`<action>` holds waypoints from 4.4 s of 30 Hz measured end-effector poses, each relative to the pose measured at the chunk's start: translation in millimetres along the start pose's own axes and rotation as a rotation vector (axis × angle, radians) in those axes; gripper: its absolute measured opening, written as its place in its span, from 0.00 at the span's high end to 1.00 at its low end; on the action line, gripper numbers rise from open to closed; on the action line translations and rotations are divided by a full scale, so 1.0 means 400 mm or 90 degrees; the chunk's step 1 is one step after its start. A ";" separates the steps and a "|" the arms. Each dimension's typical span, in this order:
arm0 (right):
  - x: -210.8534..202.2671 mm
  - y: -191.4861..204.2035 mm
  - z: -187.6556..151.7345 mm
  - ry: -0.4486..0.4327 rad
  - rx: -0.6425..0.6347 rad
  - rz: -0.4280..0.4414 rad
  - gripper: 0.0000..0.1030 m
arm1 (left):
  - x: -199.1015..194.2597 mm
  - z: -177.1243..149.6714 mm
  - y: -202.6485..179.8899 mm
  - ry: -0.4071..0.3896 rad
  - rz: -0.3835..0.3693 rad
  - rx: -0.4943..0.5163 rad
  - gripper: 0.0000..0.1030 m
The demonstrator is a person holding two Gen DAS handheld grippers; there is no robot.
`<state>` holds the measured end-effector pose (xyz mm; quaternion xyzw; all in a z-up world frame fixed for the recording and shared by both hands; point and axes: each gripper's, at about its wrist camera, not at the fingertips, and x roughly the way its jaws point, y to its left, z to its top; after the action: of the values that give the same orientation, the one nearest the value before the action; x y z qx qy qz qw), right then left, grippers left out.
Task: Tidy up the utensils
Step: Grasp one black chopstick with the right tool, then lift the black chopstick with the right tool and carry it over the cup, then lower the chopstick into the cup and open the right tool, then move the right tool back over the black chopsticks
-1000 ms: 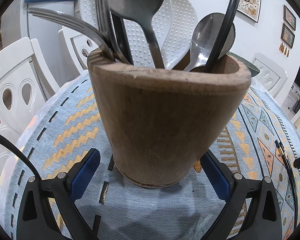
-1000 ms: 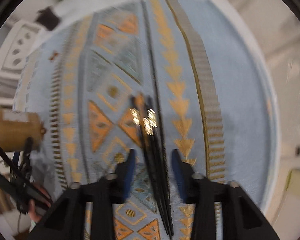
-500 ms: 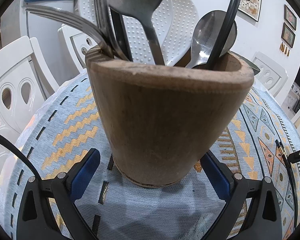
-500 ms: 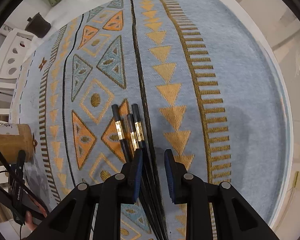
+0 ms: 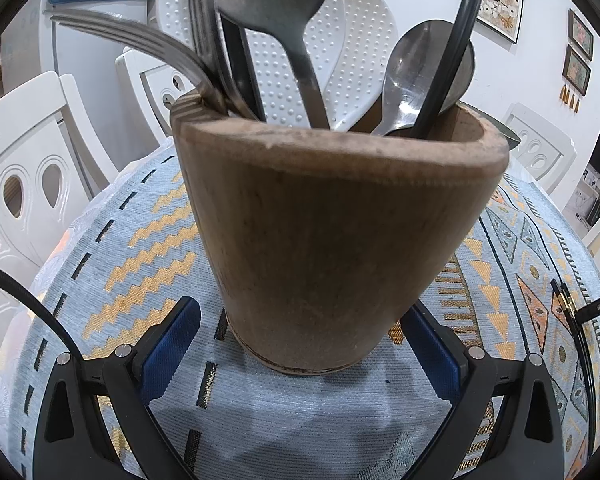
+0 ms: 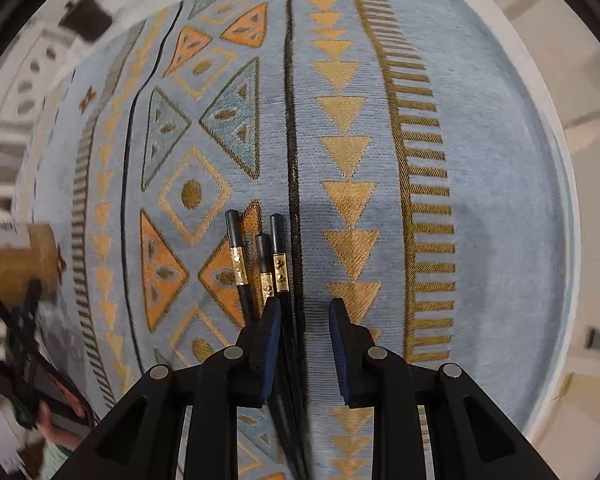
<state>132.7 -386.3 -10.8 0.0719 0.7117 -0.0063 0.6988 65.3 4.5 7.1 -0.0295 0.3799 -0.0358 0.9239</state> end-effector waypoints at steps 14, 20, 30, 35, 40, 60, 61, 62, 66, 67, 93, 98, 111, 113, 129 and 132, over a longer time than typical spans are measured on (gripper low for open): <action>0.027 0.059 -0.014 0.002 -0.072 -0.097 0.76 | 0.005 0.003 0.000 0.000 0.000 0.001 0.02; 0.023 0.045 -0.036 -0.017 -0.042 -0.076 0.77 | 0.005 0.003 0.000 -0.002 0.003 0.002 0.02; -0.098 -0.041 -0.115 -0.145 0.039 0.007 0.94 | 0.007 0.001 0.001 -0.002 0.004 0.002 0.02; -0.247 -0.024 -0.199 -0.257 0.020 0.055 0.94 | 0.006 0.002 -0.002 -0.001 0.002 0.001 0.02; -0.370 0.006 -0.238 -0.366 -0.009 0.068 0.94 | 0.005 0.003 0.000 -0.001 0.002 0.002 0.02; -0.725 0.342 -0.229 -0.605 -0.132 0.245 0.94 | 0.005 0.003 -0.003 -0.001 0.002 0.002 0.02; -0.735 0.363 -0.229 -0.609 -0.144 0.251 0.94 | 0.005 0.003 -0.003 -0.001 0.002 0.002 0.02; -0.745 0.390 -0.228 -0.613 -0.159 0.257 0.94 | 0.005 0.003 -0.003 -0.001 0.002 0.002 0.02; -0.752 0.445 -0.222 -0.615 -0.194 0.267 0.94 | 0.003 0.004 -0.004 -0.002 0.002 0.001 0.02; -0.753 0.460 -0.224 -0.615 -0.201 0.264 0.94 | 0.002 0.005 -0.004 -0.003 0.002 0.001 0.02; -0.609 0.626 -0.181 -0.516 -0.295 0.221 0.94 | -0.003 0.006 -0.002 -0.005 0.001 0.001 0.02; -0.585 0.623 -0.160 -0.476 -0.282 0.230 0.94 | -0.003 0.006 -0.003 -0.005 0.001 0.001 0.02; -0.662 0.515 -0.175 -0.530 -0.209 0.252 0.84 | -0.009 0.010 -0.004 -0.005 0.002 0.001 0.02; -0.683 0.481 -0.187 -0.549 -0.196 0.241 0.83 | -0.010 0.010 -0.004 -0.005 0.002 0.001 0.02; -0.633 0.210 -0.239 -0.530 -0.053 0.081 0.50 | -0.010 0.009 -0.005 -0.005 0.002 0.001 0.02; -0.564 0.160 -0.223 -0.469 -0.022 0.059 0.50 | -0.010 0.009 -0.005 -0.005 0.002 0.001 0.02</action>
<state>53.9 -334.5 221.9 0.0853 0.4083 0.0116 0.9088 65.1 3.1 12.6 -0.0284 0.3765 -0.0346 0.9253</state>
